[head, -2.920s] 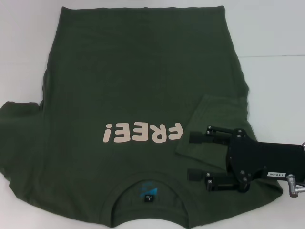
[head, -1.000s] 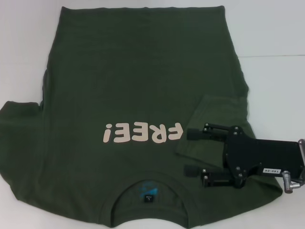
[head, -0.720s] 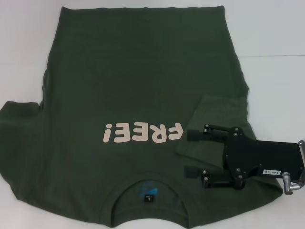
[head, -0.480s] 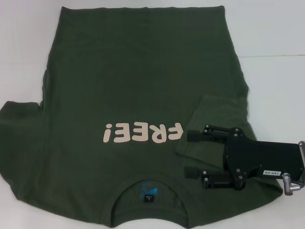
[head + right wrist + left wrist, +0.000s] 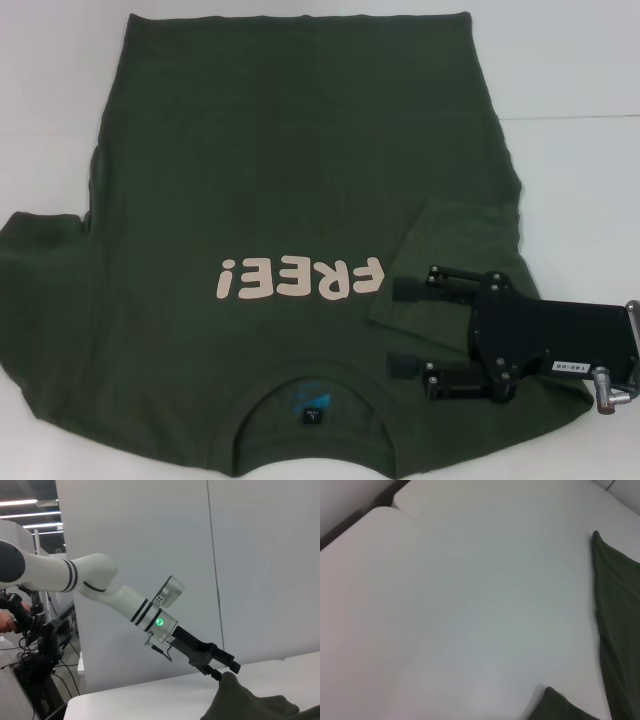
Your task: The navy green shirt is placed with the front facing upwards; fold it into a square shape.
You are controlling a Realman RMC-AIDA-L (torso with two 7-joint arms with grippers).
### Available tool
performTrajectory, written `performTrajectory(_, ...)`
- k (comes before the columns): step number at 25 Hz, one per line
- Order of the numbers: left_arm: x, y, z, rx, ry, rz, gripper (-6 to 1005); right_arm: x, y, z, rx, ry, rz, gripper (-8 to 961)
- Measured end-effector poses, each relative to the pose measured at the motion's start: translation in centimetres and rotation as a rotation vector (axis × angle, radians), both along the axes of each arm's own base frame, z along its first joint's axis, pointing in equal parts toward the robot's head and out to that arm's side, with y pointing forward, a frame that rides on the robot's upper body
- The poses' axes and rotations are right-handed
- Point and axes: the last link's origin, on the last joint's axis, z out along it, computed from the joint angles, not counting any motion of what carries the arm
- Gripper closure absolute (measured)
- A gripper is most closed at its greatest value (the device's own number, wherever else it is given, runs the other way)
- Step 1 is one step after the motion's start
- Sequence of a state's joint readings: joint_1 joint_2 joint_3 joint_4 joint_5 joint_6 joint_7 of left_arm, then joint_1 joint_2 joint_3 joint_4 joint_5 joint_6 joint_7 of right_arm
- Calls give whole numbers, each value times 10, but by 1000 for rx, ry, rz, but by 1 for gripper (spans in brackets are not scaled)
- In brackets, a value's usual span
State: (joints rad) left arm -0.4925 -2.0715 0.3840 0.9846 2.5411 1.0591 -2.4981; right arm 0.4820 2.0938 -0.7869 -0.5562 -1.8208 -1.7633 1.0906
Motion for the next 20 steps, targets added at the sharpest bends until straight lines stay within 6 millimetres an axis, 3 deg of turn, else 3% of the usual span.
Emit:
performTrajectory(2, 0, 1, 0, 1, 5, -1, 45, 0, 0, 0, 0, 0, 0, 118)
performTrajectory(20, -8, -1, -1, -4, 35, 26, 90, -2, 2, 0, 1, -1, 8, 118)
